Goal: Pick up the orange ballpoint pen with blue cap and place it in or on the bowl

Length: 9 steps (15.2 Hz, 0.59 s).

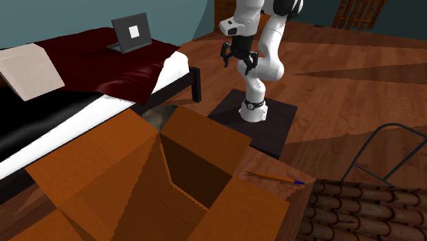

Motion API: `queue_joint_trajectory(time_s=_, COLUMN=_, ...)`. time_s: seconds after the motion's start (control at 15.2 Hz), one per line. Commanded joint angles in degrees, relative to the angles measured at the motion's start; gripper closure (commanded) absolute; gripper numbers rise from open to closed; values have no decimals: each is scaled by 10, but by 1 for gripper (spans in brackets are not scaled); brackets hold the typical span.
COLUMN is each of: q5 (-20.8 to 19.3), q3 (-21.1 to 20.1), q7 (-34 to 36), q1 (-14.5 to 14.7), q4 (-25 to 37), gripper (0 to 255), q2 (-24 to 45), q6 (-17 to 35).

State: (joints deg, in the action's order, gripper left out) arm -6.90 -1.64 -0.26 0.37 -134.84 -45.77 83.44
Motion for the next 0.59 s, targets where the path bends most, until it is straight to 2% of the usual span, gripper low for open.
queue_joint_trajectory(time_s=0.0, q5=0, q3=0, q7=0, q1=0, q4=0, gripper=0, q2=0, q6=0)
queue_joint_trajectory(time_s=0.53, q5=98, q3=-109, q7=243, q1=-23, q4=-7, gripper=0, q2=61, q6=87)
